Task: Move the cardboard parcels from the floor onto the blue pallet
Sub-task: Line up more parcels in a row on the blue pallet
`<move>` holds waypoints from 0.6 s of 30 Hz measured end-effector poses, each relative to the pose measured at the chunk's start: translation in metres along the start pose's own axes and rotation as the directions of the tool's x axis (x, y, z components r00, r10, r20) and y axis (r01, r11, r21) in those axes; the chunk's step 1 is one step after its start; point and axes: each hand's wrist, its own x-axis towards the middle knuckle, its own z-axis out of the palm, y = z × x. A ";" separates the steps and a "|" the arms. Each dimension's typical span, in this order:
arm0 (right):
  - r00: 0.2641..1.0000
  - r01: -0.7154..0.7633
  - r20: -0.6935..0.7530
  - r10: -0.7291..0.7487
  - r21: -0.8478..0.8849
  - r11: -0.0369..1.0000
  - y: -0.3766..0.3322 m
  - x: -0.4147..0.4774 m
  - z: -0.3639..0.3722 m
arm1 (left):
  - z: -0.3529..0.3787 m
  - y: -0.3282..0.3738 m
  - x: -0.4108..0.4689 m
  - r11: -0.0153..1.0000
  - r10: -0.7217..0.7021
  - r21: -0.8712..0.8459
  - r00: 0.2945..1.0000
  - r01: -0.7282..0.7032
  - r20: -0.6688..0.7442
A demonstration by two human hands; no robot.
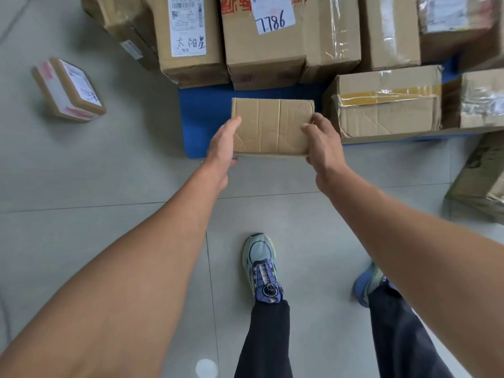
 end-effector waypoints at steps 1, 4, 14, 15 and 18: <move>1.000 -0.004 0.005 0.004 0.012 1.000 0.004 0.000 0.001 | 0.001 0.000 0.005 1.000 0.004 -0.007 1.000 -0.004 0.007; 1.000 -0.016 -0.011 0.017 0.069 0.997 0.016 -0.004 0.001 | 0.005 0.004 0.017 1.000 0.012 -0.015 0.998 -0.011 0.054; 0.990 -0.049 -0.116 0.077 0.227 0.973 0.034 -0.014 0.008 | 0.016 0.004 0.026 0.996 0.030 -0.081 0.998 -0.025 0.061; 0.988 -0.072 -0.117 0.105 0.255 0.964 0.036 -0.016 0.008 | 0.017 0.005 0.026 0.996 0.041 -0.082 0.998 -0.037 0.048; 0.980 -0.126 -0.104 0.167 0.321 0.939 0.040 -0.021 0.006 | 0.018 0.007 0.030 0.989 0.052 -0.140 0.999 -0.050 0.008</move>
